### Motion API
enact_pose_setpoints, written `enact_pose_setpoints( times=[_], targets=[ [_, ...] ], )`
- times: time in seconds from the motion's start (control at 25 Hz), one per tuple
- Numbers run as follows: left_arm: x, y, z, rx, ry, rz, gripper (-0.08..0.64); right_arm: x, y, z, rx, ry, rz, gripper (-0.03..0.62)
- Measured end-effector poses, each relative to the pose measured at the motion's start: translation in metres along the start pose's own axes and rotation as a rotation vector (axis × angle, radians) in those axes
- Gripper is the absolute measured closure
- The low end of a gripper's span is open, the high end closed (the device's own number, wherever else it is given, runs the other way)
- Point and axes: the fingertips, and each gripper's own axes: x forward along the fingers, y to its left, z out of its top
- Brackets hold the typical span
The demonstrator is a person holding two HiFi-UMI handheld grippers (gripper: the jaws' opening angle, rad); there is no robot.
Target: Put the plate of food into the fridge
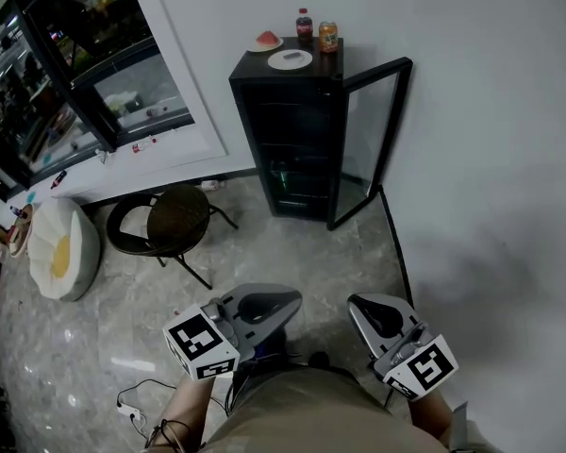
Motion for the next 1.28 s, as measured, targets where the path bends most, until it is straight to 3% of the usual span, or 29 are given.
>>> enact_pose_setpoints(
  times=[0.32,0.68,0.96,1.28],
  targets=[
    [0.008,0.017,0.004,0.007,-0.033,-0.043,0.549,0.007,-0.007,-0.003,-0.044,0.043,-0.063,0.571],
    [-0.005,0.074,0.013,-0.019,-0.079,-0.085,0.549,0.061,-0.021,-0.008,0.036,0.092,-0.1,0.571],
    [-0.03,0.129,0.015,-0.058,-0.106,-0.105,0.549,0.126,-0.02,-0.009,-0.11,0.194,-0.122,0.571],
    [-0.058,0.188,0.017,-0.072,-0.131,-0.141,0.549,0.187,-0.019,-0.008,-0.087,0.21,-0.166,0.571]
  ],
)
